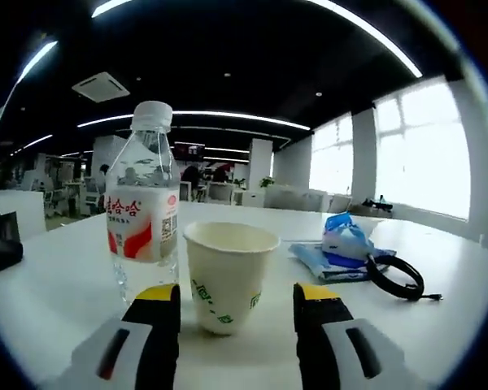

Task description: Arrange the tabletop items into an orderly group along one side of the table until the central work area is clear of visible clutter.

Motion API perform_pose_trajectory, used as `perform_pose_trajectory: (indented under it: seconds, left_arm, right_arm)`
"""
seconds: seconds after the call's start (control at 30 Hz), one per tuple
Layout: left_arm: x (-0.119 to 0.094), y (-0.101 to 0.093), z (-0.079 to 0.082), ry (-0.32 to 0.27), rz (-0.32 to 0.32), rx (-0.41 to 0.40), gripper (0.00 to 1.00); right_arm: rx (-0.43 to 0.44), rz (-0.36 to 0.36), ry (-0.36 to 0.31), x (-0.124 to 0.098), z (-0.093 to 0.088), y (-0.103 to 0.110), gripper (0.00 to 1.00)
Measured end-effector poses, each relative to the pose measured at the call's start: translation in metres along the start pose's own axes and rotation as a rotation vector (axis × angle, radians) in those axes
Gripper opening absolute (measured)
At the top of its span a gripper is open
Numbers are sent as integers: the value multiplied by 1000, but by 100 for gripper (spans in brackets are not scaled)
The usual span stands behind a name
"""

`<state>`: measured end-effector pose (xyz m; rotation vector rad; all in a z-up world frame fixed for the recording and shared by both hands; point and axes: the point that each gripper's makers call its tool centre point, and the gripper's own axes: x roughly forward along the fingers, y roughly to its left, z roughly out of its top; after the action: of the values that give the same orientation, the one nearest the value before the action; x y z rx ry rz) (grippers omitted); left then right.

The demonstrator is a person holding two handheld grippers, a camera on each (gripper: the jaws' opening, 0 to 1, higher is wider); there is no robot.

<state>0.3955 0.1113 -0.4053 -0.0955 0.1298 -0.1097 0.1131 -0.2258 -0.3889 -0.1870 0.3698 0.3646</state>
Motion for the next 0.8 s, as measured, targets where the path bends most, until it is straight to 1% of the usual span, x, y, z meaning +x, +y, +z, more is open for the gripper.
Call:
perform_pose_trajectory:
  seconds: [0.07, 0.13, 0.17, 0.23, 0.3, 0.4, 0.53, 0.57, 0.63, 0.77, 0.8]
  left_arm:
    - [-1, -1, 1, -4, -5, -3, 58]
    - [-3, -2, 2, -10, -5, 0, 62]
    - [-4, -4, 2, -4, -15, 8, 65]
    - [-7, -7, 4, -15, -22, 28, 66]
    - [-10, -9, 9, -36, -27, 59, 70]
    - [-13, -12, 15, -60, -38, 75, 79]
    - [-19, -16, 23, -61, -54, 78, 86]
    - [-21, -17, 27, -70, -61, 73, 87]
    - [-25, -18, 33, -82, -70, 117, 87]
    - [-31, -20, 39, -96, -88, 121, 90]
    - [-31, -20, 39, -94, -92, 119, 91]
  right_arm:
    - [7, 4, -9, -1, 2, 1, 53]
    - [3, -1, -8, -1, 2, 0, 54]
    - [3, -4, -6, -1, 2, -1, 54]
    - [-1, -11, -3, -1, 1, -2, 55]
    - [-1, -12, -4, -2, 2, -3, 56]
    - [5, -9, -14, -2, 4, -3, 57]
    - [20, -11, -18, -2, 5, -3, 58]
    - [33, -7, -23, -2, 6, -2, 58]
    - [40, -6, -29, -3, 7, -2, 58]
    - [35, -12, -52, -5, 11, -3, 59]
    - [31, -11, -71, -5, 14, -3, 59]
